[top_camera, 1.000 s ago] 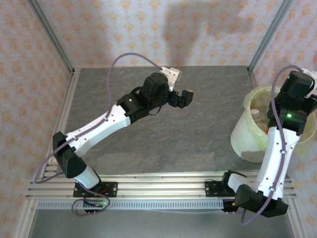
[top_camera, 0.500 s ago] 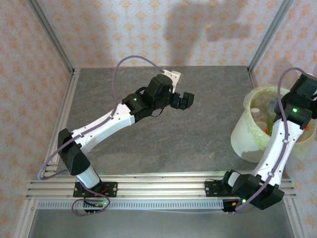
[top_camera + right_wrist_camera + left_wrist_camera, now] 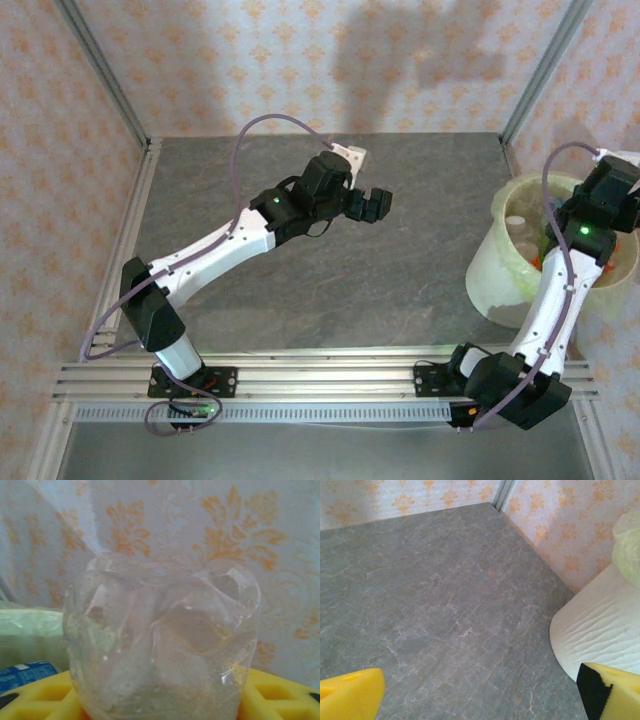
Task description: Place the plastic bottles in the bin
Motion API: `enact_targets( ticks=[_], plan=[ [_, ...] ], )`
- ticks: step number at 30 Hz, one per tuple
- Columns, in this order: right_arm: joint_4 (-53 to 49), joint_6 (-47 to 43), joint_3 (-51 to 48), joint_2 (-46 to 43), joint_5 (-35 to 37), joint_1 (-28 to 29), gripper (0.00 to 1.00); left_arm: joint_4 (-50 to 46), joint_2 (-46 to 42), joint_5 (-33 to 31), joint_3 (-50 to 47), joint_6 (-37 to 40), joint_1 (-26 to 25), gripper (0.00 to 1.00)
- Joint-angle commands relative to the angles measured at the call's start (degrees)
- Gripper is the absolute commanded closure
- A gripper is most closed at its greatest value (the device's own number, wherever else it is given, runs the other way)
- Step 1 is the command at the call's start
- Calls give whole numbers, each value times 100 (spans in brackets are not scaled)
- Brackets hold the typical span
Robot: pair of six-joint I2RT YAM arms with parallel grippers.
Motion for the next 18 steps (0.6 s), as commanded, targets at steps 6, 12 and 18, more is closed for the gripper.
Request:
enact_targets(
  ticks=[6, 12, 18],
  plan=[
    [243, 102, -425, -269, -655, -14, 24, -93, 78, 13, 81, -77, 22, 0],
    [-431, 494, 36, -361, -1229, -12, 17, -19, 50, -22, -11, -118, 16, 0],
    [-564, 972, 101, -515, -1338, -16, 13, -25, 28, -128, -39, -133, 24, 0]
  ],
)
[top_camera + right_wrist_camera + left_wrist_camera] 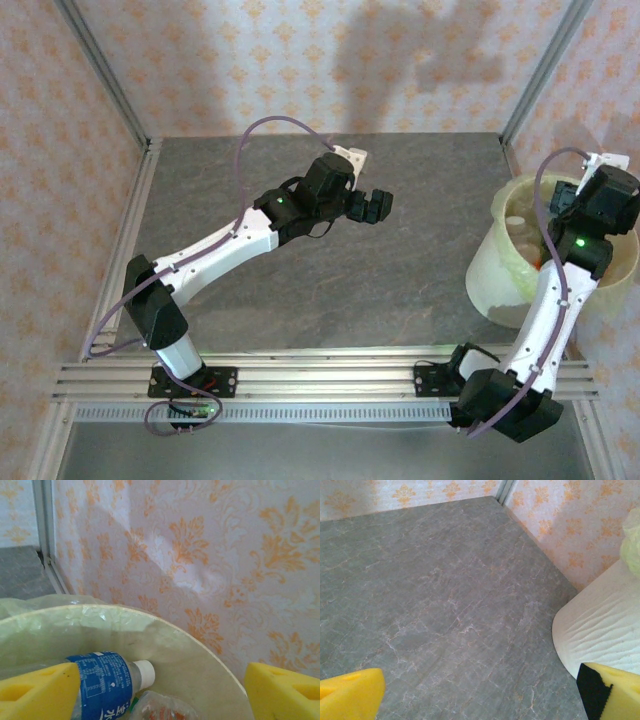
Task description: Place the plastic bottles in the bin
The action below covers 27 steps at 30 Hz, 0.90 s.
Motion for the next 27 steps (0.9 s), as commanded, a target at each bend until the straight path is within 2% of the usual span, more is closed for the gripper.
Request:
enact_targets(
  ticks=[1, 2, 7, 11, 13, 19, 22, 25, 27],
  plan=[
    [-262, 513, 204, -86, -196, -17, 8, 5, -70, -166, -54, -73, 32, 0],
    [-301, 693, 248, -94, -234, -10, 0, 53, -112, -230, -106, -115, 44, 0],
    [-130, 2019, 383, -361, -783, 272, 1, 375, -544, -895, -626, -387, 136, 0],
    [603, 2963, 189, -689, -1777, 864, 1, 532, -1118, -1706, -1274, -688, 306, 0],
    [839, 3311, 155, -699, -2035, 1166, 1, 537, -1445, -2052, -1594, -830, 425, 0],
    [958, 3410, 222, -472, -2228, 2250, 1, 430, -2420, -2696, -2429, -1074, 888, 0],
    [1245, 3552, 38, -323, -2582, 2740, 1, 146, -2731, -3187, -2599, -1075, 1022, 0],
    [1680, 3473, -255, -120, -3058, 3406, 1, -398, -2967, -4228, -2704, -1424, 1085, 0],
    [1841, 3402, -455, 93, -2978, 3936, 1, -1072, -3034, -5076, -2681, -1899, 1110, 0]
  ],
)
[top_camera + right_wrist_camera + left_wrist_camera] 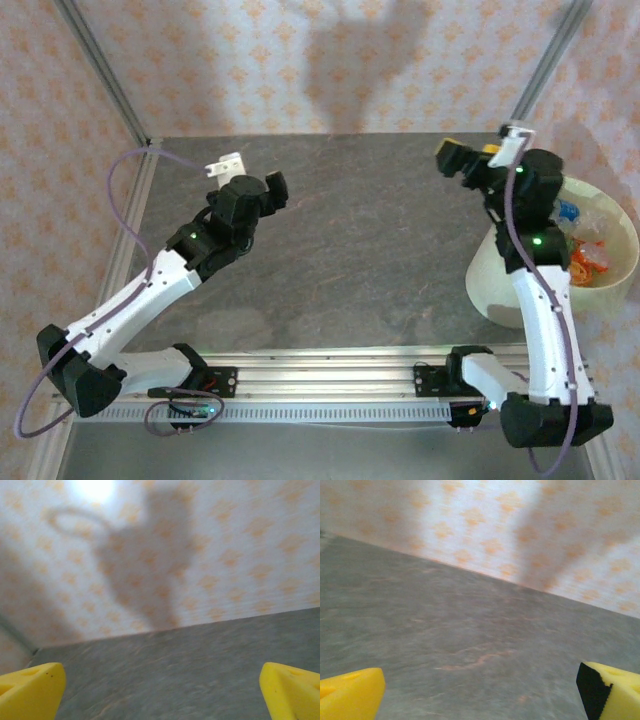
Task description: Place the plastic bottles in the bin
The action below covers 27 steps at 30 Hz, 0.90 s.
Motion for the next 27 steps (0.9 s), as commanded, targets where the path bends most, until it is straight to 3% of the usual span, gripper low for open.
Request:
enact_targets(
  ticks=[1, 6, 10, 14, 17, 21, 27],
  plan=[
    [573, -18, -363, 258, -269, 665, 1, -1220, -141, -1858, -78, -773, 57, 0],
    [776, -41, -1312, 808, 547, 1261, 1, -2534, -207, -3649, -422, -1681, 285, 0],
    [960, -105, -2029, 1109, 1356, 1268, 1, -1735, -280, -4054, -1161, -491, 781, 0],
    [1410, -137, -2607, 1343, 1844, 1015, 1, -955, -375, -2954, -1864, 3, 1808, 0],
    [1487, -125, -2775, 1551, 2135, 707, 1, 482, -558, -2155, -2699, 825, 2271, 0],
    [1624, -373, -2981, 1820, 2705, 411, 1, 2127, -522, -586, -3629, 1518, 3016, 0],
    [2507, -746, -3474, 2230, 2336, -48, 1, 3755, 373, 758, -3981, 1878, 3425, 0]
  ],
)
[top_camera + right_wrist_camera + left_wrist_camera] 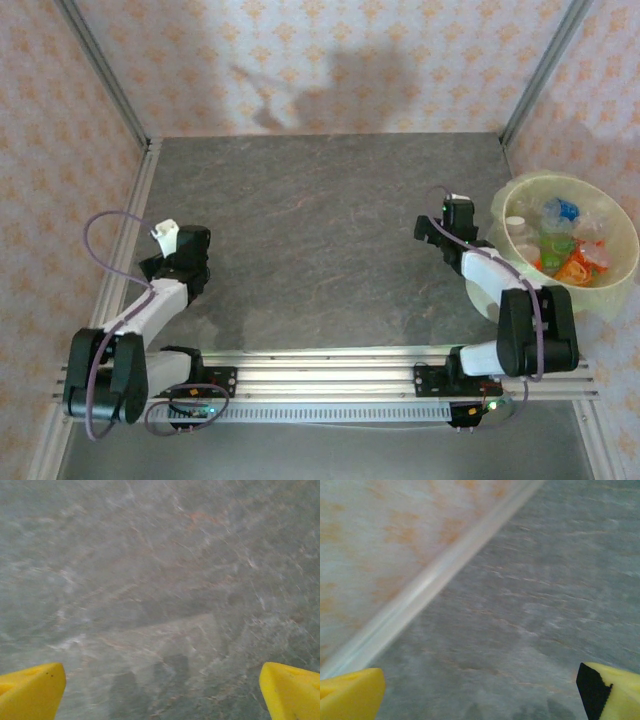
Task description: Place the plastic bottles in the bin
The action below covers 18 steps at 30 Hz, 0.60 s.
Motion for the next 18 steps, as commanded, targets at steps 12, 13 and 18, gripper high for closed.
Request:
enact_targets(
  ticks=[12, 13, 18],
  plan=[
    [1999, -580, -698, 102, -513, -304, 1, 3938, 1332, 2019, -280, 1428, 65, 0],
    [2163, -563, -757, 101, -504, -305, 1, 4049, 1379, 2137, -323, 1474, 64, 0],
    [3017, -321, -1022, 150, -219, -311, 1, 4794, 1826, 2010, -469, 1603, -45, 0]
  ],
)
